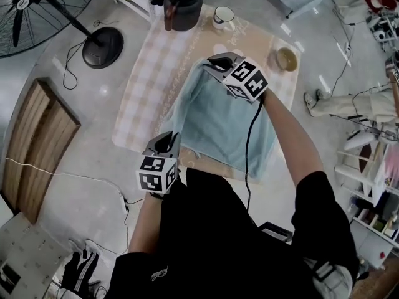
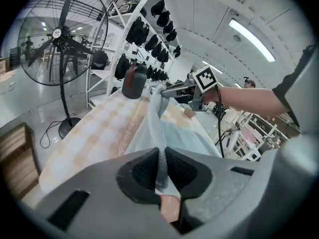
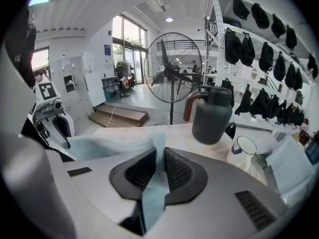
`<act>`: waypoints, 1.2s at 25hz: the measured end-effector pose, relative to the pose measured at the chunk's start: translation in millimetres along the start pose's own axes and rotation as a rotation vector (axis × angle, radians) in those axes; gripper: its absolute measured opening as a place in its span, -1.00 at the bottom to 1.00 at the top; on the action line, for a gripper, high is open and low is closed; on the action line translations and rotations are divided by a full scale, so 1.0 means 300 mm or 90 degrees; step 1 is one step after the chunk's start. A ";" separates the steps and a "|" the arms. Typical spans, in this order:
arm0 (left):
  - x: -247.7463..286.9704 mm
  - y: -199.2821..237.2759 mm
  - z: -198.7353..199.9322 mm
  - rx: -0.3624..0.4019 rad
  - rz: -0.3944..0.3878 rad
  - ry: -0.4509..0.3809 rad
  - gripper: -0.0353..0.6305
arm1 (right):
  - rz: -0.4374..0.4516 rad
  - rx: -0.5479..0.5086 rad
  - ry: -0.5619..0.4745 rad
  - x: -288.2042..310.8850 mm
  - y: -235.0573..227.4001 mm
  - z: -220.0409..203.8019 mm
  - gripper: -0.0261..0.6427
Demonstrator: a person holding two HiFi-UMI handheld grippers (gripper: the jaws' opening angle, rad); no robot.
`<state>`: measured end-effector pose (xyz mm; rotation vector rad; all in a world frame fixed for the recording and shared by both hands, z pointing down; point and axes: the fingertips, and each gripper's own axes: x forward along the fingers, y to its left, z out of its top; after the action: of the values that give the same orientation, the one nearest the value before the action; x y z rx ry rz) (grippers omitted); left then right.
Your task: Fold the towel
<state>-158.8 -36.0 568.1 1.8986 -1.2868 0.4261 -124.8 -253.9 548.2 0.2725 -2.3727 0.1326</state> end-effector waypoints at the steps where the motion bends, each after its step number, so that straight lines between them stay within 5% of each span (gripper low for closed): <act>1: 0.012 -0.030 -0.014 -0.008 0.009 -0.005 -0.79 | 0.010 -0.008 -0.003 -0.011 0.002 -0.013 -0.79; 10: 0.088 -0.227 -0.110 -0.037 0.076 -0.028 -0.79 | 0.031 -0.030 -0.021 -0.142 0.041 -0.165 -0.79; 22: 0.094 -0.348 -0.137 -0.012 0.032 -0.023 -0.79 | -0.031 0.011 -0.026 -0.304 0.059 -0.277 -0.79; 30: 0.125 -0.466 -0.186 -0.055 0.077 -0.061 -0.79 | 0.013 -0.009 -0.043 -0.377 0.052 -0.365 -0.79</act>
<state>-9.9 7.6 569.2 1.7936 -1.4654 0.3376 24.6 -201.9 550.0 0.2491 -2.4437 0.1180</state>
